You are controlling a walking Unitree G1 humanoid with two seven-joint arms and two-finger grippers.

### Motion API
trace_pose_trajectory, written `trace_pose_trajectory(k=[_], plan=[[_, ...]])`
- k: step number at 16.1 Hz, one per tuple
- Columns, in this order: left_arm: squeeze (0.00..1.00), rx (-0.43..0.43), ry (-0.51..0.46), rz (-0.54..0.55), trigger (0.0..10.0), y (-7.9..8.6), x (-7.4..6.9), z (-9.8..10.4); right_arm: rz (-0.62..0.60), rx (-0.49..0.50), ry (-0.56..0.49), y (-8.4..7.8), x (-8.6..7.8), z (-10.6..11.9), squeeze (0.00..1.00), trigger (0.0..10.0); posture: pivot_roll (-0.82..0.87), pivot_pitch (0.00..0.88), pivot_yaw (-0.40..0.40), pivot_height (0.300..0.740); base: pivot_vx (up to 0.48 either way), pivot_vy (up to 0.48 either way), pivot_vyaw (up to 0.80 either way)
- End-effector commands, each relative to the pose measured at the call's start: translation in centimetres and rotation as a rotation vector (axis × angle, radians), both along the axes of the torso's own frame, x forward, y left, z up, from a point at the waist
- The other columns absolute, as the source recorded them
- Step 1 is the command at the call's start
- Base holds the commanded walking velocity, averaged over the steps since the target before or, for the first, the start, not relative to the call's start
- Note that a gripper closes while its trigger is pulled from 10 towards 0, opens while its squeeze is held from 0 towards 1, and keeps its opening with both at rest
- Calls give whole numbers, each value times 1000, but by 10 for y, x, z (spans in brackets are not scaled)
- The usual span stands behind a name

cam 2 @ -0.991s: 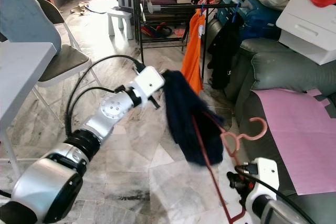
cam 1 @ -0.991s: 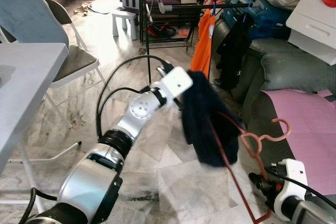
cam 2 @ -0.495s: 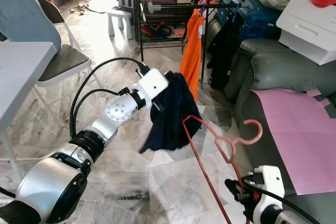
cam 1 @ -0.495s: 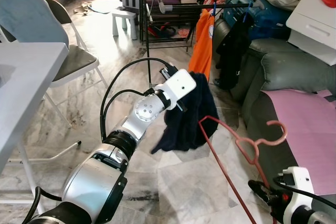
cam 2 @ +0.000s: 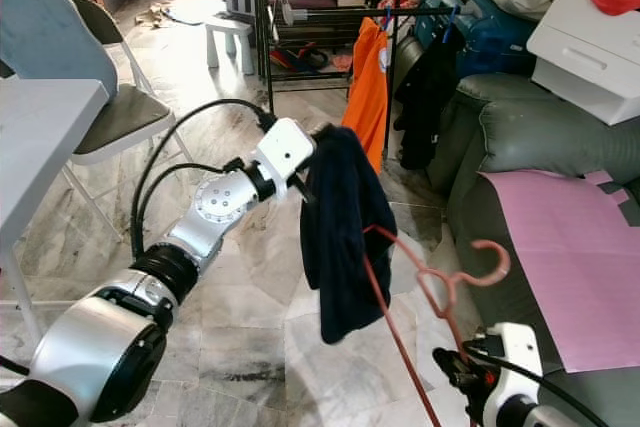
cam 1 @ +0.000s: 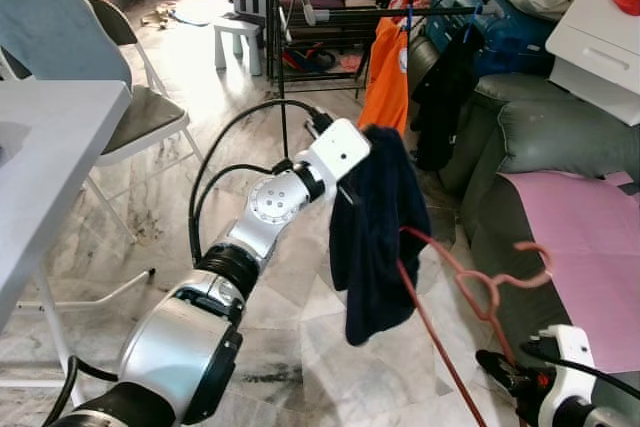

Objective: Hang hanger

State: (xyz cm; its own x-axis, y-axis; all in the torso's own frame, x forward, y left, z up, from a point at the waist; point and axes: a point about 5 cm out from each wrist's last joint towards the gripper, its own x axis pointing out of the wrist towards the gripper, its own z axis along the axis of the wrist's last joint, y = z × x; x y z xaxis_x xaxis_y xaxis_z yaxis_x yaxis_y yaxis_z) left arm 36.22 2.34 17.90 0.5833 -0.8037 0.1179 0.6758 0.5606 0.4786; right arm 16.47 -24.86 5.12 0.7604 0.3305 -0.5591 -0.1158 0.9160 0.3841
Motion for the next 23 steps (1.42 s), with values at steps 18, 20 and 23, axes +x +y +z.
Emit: trace_pose_trajectory(k=[18, 20, 23], plan=[[0, 165, -155, 31, 10000, 4, 1, 0, 272, -543, -273, -37, 12, 66, 0, 10000, -82, 0, -38, 740, 0, 0, 0], [0, 177, -151, 27, 10000, 4, 0, -3, 268, -496, -317, -34, 13, 73, 0, 10000, -82, 0, -38, 740, 0, 0, 0], [0, 197, -160, 43, 10000, 4, 1, -6, 285, -475, -325, -35, 10, 77, 0, 10000, -87, 0, -37, 740, 0, 0, 0]])
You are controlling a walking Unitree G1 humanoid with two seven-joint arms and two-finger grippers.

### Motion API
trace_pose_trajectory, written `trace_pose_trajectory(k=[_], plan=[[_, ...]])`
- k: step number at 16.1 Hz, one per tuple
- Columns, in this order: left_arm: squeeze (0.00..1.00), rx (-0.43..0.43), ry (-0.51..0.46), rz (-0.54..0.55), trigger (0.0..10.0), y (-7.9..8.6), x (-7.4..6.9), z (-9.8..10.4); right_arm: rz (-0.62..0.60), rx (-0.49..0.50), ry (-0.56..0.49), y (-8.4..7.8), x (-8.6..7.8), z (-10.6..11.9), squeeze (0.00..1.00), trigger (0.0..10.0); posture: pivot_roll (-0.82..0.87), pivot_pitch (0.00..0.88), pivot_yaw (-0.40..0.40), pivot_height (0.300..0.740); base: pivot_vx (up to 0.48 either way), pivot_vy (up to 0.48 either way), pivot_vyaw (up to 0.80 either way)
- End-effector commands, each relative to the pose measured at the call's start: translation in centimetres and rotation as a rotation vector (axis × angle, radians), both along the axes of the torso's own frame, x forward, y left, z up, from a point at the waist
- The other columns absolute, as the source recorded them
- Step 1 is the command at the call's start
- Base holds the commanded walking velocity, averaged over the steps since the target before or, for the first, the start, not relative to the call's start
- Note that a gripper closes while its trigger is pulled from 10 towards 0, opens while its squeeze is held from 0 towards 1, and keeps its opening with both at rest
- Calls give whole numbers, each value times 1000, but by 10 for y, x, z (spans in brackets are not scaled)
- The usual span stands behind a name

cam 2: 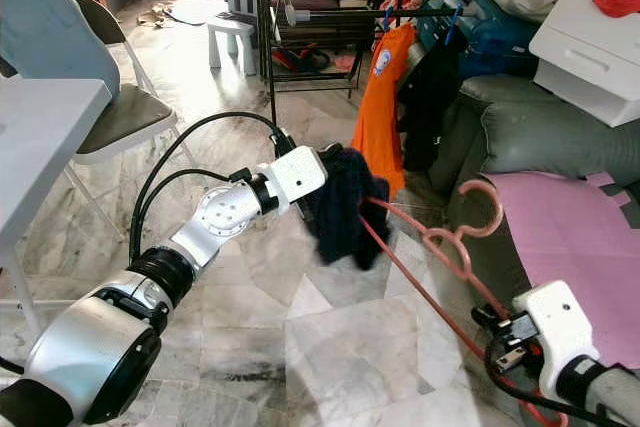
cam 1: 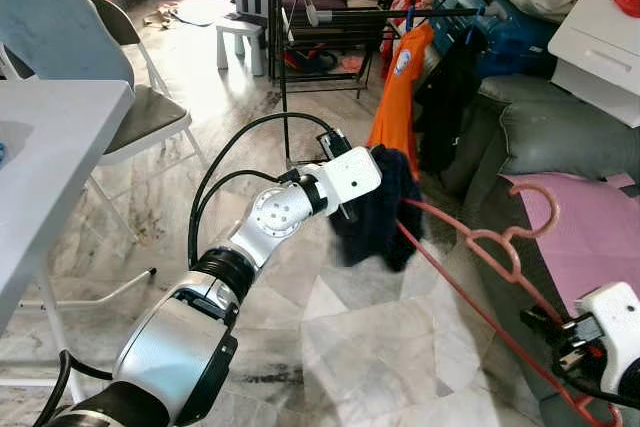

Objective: Hang hanger

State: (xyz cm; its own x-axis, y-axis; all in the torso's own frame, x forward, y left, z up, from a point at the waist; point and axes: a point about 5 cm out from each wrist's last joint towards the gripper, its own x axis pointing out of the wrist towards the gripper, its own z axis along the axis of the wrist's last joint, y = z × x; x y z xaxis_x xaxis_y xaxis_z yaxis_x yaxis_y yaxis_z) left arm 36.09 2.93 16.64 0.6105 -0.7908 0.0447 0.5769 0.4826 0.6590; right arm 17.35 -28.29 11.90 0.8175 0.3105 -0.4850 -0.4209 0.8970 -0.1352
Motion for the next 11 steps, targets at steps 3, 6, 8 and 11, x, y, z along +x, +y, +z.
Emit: trace_pose_trajectory(k=[3, 6, 8, 11], plan=[[0, -4, -54, 29, 10000, -1, 5, 12, 83, 28, 36, 7, -9, 1, 0, 10000, -85, 0, -38, 740, 0, 0, 0], [0, -6, -64, 55, 10000, 1, 8, 14, 92, -103, 222, -6, -27, -20, 0, 10000, -89, 0, -34, 740, 0, 0, 0], [0, -20, -91, 97, 10000, 3, 10, 18, 191, -88, 316, 1, -42, -23, 0, 10000, -90, 0, -33, 740, 0, 0, 0], [0, -85, -99, 99, 10000, 1, 11, 26, 257, -143, 411, 3, -55, -31, 0, 10000, -95, 0, -32, 740, 0, 0, 0]])
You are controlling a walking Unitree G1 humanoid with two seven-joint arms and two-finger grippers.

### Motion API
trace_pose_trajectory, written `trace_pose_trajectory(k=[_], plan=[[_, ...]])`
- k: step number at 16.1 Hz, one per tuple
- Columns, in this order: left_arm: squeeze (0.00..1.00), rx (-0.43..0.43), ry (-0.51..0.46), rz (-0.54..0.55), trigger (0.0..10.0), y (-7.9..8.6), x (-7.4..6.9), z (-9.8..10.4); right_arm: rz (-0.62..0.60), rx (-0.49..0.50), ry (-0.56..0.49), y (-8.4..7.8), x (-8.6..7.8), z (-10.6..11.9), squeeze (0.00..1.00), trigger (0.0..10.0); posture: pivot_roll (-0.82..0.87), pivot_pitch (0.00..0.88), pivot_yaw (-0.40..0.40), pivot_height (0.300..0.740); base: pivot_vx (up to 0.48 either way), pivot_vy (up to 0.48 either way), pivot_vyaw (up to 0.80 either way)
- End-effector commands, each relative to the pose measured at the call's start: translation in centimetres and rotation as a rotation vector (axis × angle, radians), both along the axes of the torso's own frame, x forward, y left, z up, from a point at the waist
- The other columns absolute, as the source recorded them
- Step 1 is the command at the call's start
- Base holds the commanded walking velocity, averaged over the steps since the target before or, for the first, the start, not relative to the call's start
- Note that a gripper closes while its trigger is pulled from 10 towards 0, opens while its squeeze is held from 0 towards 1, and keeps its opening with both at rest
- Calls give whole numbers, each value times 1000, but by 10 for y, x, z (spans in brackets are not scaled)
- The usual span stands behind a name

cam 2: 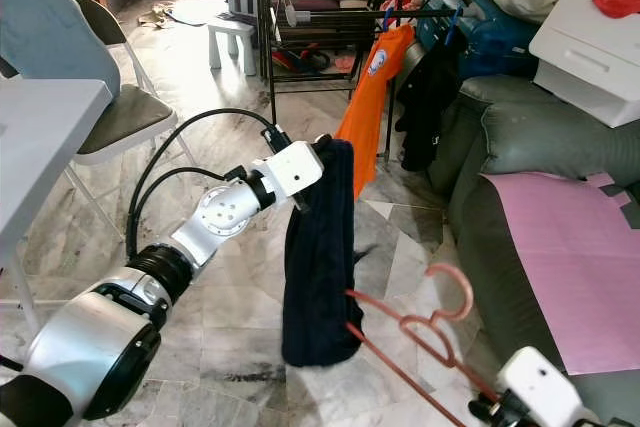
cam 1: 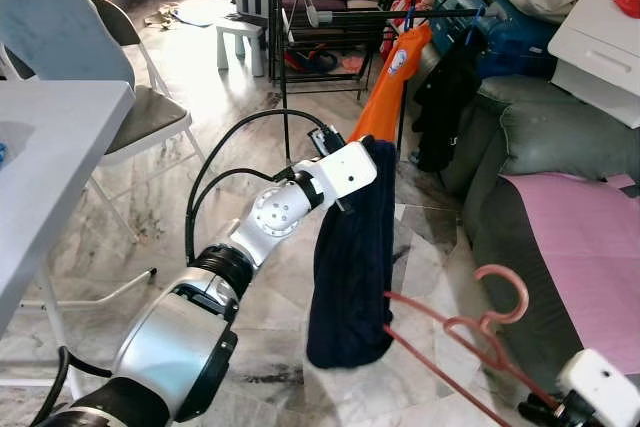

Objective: Hang hanger

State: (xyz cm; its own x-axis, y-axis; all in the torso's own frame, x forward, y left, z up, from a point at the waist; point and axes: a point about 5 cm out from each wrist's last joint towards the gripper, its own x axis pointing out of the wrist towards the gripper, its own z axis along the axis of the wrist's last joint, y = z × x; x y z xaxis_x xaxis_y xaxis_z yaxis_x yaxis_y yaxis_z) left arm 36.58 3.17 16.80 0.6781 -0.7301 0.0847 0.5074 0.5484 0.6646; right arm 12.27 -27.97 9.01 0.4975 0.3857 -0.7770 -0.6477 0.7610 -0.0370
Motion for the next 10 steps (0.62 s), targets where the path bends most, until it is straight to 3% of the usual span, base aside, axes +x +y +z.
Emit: trace_pose_trajectory(k=[1, 2, 4, 5, 7, 10], plan=[[0, -94, -74, -2, 10000, -4, 5, 27, 66, -15, 66, 6, -6, -8, 0, 10000, -97, 0, -31, 740, 0, 0, 0], [0, -110, -90, 0, 10000, -7, 4, 28, 113, 8, 84, 16, -8, -11, 0, 10000, -97, 0, -31, 740, 0, 0, 0], [0, -105, -103, 13, 10000, -7, 4, 28, 122, 10, 72, 21, -5, -11, 0, 10000, -93, 0, -31, 740, 0, 0, 0], [0, -70, -86, -20, 10000, -10, 1, 23, 44, -92, -39, 8, 12, -11, 0, 10000, -92, 0, -27, 740, 0, 0, 0], [0, -39, -66, -34, 10000, -9, 0, 17, -35, -164, -108, -6, 23, -9, 0, 10000, -92, 0, -24, 740, 0, 0, 0], [0, 94, -59, 6, 10000, -2, 0, -3, -130, -179, -260, -23, 39, 21, 0, 10000, -95, 0, -16, 740, 0, 0, 0]])
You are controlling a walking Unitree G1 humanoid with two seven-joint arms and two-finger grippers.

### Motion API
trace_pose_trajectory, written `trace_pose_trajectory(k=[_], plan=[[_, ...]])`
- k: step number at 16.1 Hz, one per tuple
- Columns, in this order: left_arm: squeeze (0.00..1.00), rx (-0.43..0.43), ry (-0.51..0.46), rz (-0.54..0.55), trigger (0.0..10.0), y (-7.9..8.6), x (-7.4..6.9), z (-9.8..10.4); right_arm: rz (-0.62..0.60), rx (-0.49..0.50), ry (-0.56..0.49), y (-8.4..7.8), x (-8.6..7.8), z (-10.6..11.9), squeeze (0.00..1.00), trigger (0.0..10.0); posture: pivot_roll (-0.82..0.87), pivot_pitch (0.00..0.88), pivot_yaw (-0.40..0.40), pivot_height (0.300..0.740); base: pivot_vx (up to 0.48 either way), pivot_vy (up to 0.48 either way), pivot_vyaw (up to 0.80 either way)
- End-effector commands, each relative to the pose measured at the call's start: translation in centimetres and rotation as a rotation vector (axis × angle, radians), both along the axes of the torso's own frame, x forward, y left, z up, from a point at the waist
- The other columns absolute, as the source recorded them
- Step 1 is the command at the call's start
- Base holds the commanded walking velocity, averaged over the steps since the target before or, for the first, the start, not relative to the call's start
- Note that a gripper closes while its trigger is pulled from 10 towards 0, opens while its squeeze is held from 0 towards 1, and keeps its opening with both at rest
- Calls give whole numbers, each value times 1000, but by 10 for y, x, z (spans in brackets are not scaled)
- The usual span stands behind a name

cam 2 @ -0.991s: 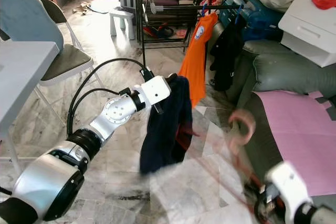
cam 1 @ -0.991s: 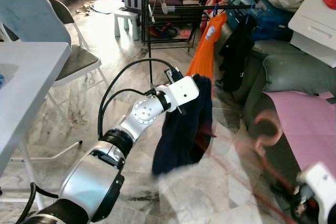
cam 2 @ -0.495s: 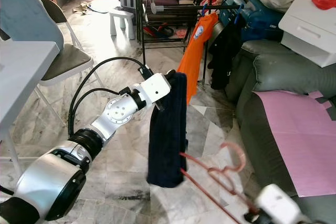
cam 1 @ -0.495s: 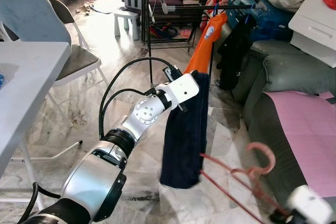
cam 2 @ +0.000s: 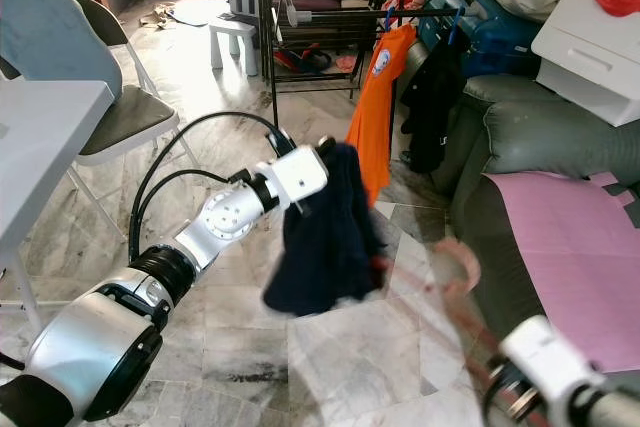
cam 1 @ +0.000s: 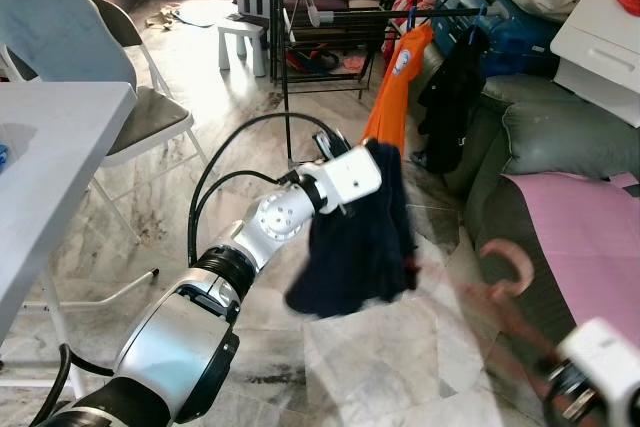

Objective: Hang hanger

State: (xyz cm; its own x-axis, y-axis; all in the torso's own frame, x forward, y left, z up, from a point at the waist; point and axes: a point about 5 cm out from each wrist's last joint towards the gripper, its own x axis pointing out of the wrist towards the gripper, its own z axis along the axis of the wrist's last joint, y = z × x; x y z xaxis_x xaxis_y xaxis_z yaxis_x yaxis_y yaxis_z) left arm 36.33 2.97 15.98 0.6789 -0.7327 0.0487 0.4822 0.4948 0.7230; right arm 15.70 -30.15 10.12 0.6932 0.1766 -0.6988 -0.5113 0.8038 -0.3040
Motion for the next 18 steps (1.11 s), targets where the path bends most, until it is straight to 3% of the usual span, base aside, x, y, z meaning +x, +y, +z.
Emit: trace_pose_trajectory(k=[1, 5, 9, 14, 16, 17, 18], plan=[[0, 36, -12, 18, 10000, 1, 2, 0, -2, -12, -59, -4, 6, 15, 0, 10000, -97, 0, -14, 740, 0, 0, 0], [0, 167, 81, 80, 10000, 8, 0, -29, -29, -21, -175, -16, 17, 40, 0, 10000, -100, 0, -13, 740, 0, 0, 0], [0, 193, 61, 146, 10000, 4, 2, -32, 18, 57, -141, -7, 16, 42, 0, 10000, -98, 0, -20, 740, 0, 0, 0], [0, 24, -51, 291, 10000, 5, 19, 7, 119, 172, 121, 13, -19, 14, 0, 10000, -103, 0, -23, 740, 0, 0, 0], [0, -119, 1, 319, 10000, 6, 25, 24, 131, 252, 175, 31, -25, -8, 0, 10000, -104, 0, -21, 740, 0, 0, 0], [0, -132, 3, 317, 10000, 5, 25, 26, 133, 257, 182, 33, -26, -10, 0, 10000, -99, 0, -19, 740, 0, 0, 0], [0, -199, 40, 320, 10000, 3, 27, 33, 142, 282, 201, 42, -27, -18, 0, 10000, -92, 0, -16, 740, 0, 0, 0]])
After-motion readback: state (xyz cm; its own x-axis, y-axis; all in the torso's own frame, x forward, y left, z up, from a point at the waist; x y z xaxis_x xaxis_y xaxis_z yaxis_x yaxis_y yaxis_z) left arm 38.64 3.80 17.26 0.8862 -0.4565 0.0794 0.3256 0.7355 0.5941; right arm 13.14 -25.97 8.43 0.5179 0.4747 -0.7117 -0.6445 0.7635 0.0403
